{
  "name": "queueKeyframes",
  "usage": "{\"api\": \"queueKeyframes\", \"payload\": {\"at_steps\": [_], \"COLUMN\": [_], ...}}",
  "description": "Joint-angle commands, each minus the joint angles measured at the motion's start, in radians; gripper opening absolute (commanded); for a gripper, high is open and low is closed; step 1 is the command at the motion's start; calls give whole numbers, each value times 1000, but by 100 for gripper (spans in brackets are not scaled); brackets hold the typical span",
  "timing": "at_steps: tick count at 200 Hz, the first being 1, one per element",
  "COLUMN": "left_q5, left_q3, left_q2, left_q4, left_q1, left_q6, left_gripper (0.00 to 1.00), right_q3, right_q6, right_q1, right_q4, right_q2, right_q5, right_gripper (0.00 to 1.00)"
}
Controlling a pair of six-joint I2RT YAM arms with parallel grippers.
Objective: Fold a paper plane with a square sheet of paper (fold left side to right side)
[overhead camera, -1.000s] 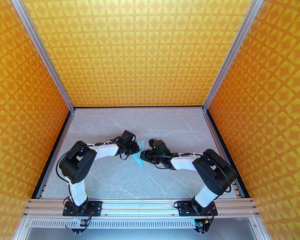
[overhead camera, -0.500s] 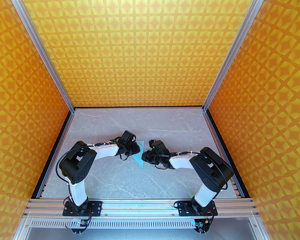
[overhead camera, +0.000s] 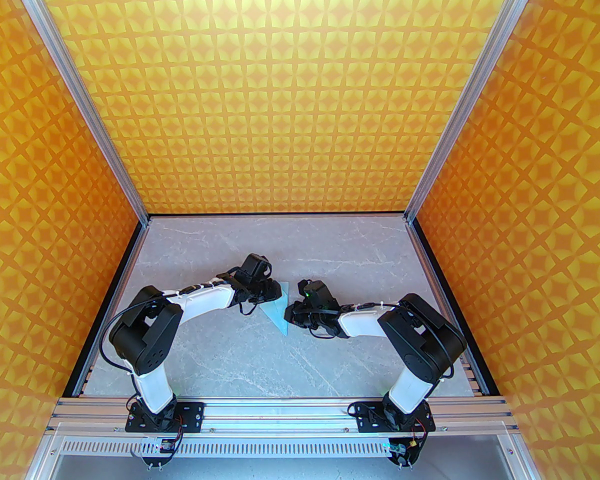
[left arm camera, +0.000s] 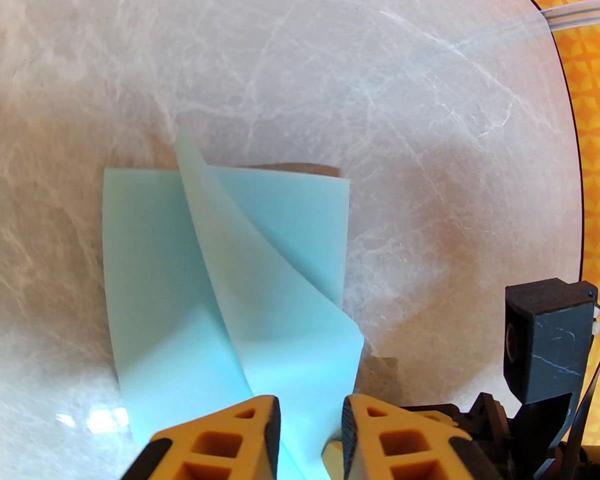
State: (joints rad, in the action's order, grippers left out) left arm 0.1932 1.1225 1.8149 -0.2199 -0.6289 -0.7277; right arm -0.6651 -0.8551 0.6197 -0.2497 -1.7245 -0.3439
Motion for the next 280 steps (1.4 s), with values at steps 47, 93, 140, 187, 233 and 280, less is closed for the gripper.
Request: {"api": "queueKeyframes", "payload": {"at_steps": [47,93,140,187,233,280], "left_q5": [2,2,2,5,5,5], "left_q3": [124,131,135,129,125,123], "left_q2": [122,174,221,215,214,207], "left_q4": [-18,-19,-17,-25,-24,-20], "left_q1": [26,53,58,56,55,52], "left_q6": [80,96,99,91,82,79], "left_gripper": [23,22,23,21,21,22], "right_q3": [-12,-10,-11,-36,-58,-72], "right_q6": [22,25,31,77,125,52], "right_q1": [3,3,3,3,3,3], "right_q4": [45,51,56,175,289,235], "right_q2": [-44,-47,-45,52,192,117], "right_q5": [-3,-1,-4,71,136,61], "right_gripper": [12,12,12,27,32,44]}}
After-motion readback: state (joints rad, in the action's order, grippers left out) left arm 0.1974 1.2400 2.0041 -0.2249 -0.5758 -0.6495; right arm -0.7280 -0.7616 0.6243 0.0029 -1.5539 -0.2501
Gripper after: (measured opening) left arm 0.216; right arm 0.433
